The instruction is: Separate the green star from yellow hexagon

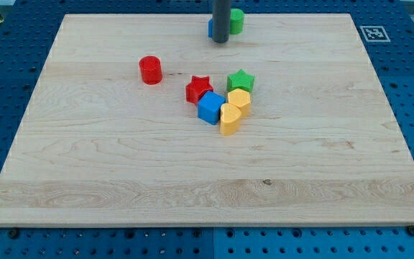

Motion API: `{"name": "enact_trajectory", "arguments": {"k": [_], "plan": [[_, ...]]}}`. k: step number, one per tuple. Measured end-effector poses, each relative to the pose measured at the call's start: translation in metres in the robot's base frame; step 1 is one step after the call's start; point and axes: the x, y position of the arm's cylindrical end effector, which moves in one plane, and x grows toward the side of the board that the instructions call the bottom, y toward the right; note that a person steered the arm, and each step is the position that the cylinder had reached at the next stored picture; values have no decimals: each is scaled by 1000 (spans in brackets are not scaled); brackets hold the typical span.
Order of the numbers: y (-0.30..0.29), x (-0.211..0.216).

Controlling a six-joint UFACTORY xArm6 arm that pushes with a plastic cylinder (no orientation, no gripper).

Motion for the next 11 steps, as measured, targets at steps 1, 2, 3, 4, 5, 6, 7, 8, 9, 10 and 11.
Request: {"name": "enact_trajectory", "arguments": {"k": [1, 2, 3, 4, 5, 6, 7, 8, 9, 10, 11], "plan": [[-13, -13], [-11, -9], [-18, 28], [-31, 68], [-31, 117], [-6, 136], [38, 133], [75, 119], [70, 134], [71, 159], [99, 165]]}}
